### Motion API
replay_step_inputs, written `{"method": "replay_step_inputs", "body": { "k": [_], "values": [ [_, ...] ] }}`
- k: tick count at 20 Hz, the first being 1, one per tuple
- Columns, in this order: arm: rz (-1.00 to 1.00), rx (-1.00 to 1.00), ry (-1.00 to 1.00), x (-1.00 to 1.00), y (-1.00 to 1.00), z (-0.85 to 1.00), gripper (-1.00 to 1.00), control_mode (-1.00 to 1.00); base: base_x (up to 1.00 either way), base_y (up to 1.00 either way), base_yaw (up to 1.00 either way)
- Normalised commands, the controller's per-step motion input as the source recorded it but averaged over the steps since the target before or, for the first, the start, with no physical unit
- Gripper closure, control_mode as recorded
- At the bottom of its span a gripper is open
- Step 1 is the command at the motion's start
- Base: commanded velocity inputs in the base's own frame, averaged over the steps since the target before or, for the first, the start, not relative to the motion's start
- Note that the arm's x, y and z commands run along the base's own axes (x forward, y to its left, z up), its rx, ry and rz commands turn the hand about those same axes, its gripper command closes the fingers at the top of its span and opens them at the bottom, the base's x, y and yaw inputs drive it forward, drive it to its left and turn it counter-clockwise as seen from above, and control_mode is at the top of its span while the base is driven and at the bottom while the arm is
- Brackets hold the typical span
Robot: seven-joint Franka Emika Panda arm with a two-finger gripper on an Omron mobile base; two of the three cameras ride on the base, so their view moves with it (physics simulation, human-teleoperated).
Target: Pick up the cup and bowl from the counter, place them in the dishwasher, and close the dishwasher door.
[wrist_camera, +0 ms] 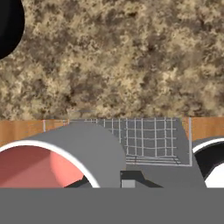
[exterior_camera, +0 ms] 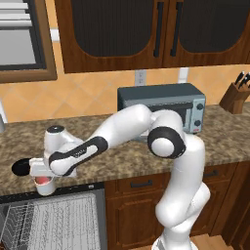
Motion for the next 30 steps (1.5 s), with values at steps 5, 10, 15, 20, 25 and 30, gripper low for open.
{"method": "replay_step_inputs", "body": {
  "k": [5,10,15,20,25,30],
  "values": [
    [0.0,-0.25,-0.01,-0.71,0.41,-0.66,1.0,-1.0,0.0,0.0,0.0],
    [0.04,-0.35,-0.03,-0.19,0.43,-0.93,1.0,-1.0,0.0,0.0,0.0],
    [0.11,-0.23,-0.08,-0.08,0.43,-0.6,1.0,-1.0,0.0,0.0,0.0],
    [0.05,-0.21,-0.03,0.11,0.52,-0.48,1.0,-1.0,0.0,0.0,0.0],
    [0.0,-0.13,0.0,0.16,0.14,-0.82,1.0,-1.0,0.0,0.0,0.0],
    [0.0,-0.17,-0.09,0.15,0.19,-0.61,1.0,-1.0,0.0,0.0,0.0]
  ]
}}
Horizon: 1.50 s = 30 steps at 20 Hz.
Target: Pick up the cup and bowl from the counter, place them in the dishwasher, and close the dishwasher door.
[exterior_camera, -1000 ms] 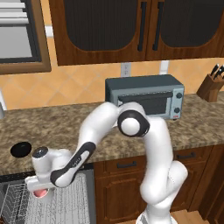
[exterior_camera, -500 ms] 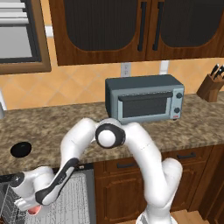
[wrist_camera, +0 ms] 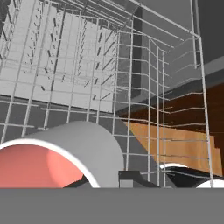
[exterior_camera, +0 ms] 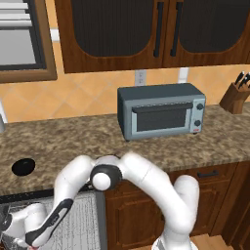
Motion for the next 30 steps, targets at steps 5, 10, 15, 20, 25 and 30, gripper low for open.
{"method": "replay_step_inputs", "body": {
  "k": [5,10,15,20,25,30],
  "values": [
    [-0.05,-0.13,0.1,0.35,0.0,-0.63,1.0,-1.0,0.0,0.0,0.0],
    [-0.04,-0.05,0.05,0.19,0.0,-0.53,1.0,-1.0,0.0,0.0,0.0],
    [0.0,0.0,0.0,-0.11,0.05,-0.32,-1.0,-1.0,0.0,0.0,0.0],
    [-0.01,0.0,0.0,-0.16,0.02,0.0,-1.0,-1.0,0.0,0.0,0.0],
    [-0.02,0.0,-0.02,-0.16,0.0,0.64,-1.0,-1.0,0.0,0.0,0.0],
    [0.0,0.18,-0.08,-0.01,-0.02,0.98,-1.0,-1.0,0.0,0.0,0.0]
  ]
}}
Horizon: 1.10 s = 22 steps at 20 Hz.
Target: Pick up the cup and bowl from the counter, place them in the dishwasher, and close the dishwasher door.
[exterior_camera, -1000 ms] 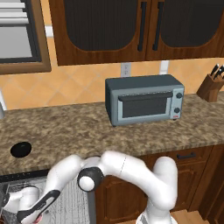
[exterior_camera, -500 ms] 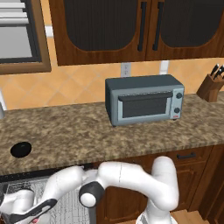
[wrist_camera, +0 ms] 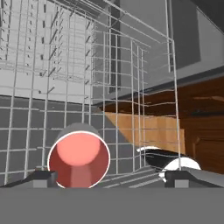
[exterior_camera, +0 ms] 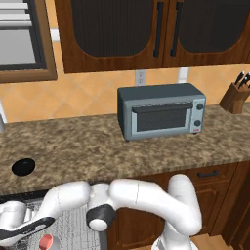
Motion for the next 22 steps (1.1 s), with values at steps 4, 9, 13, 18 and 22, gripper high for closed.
{"method": "replay_step_inputs", "body": {
  "k": [4,9,13,18,22],
  "values": [
    [0.0,0.31,-0.04,-0.09,-0.24,1.0,-1.0,-1.0,0.0,0.0,0.0],
    [0.07,0.45,-0.03,-0.32,-0.75,1.0,-1.0,-1.0,0.0,0.0,0.0],
    [0.12,0.59,-0.09,-0.58,-0.83,1.0,-1.0,-1.0,0.0,0.0,0.0],
    [0.0,0.6,0.0,-0.04,-0.95,1.0,-1.0,-1.0,0.0,0.0,0.0],
    [-0.07,0.7,0.0,0.04,-0.99,0.98,-1.0,-1.0,0.0,0.0,0.0]
  ]
}}
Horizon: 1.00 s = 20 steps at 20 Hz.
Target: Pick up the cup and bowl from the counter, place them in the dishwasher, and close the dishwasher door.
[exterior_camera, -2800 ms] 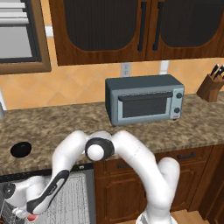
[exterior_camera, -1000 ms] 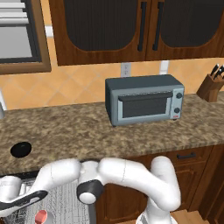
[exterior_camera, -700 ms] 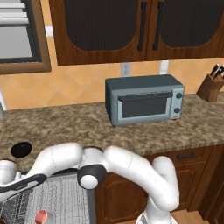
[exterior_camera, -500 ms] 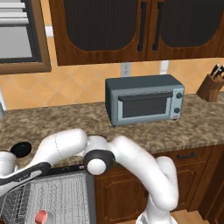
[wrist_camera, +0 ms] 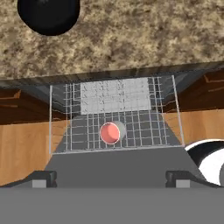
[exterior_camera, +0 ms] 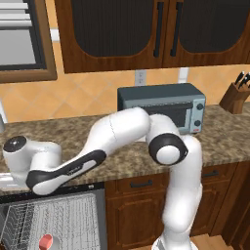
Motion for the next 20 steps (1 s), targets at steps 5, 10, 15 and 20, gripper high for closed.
{"method": "replay_step_inputs", "body": {
  "k": [5,10,15,20],
  "values": [
    [-0.09,0.21,0.23,0.21,-0.68,1.0,-1.0,-1.0,0.0,0.0,0.0],
    [0.0,-0.09,0.55,0.88,-0.48,0.91,-1.0,-1.0,0.0,0.0,0.0],
    [0.0,-0.09,0.35,0.73,-0.14,0.6,-1.0,-1.0,0.0,0.0,0.0],
    [0.06,-0.04,-0.13,0.26,0.02,-0.14,-1.0,-1.0,0.0,0.0,0.0]
  ]
}}
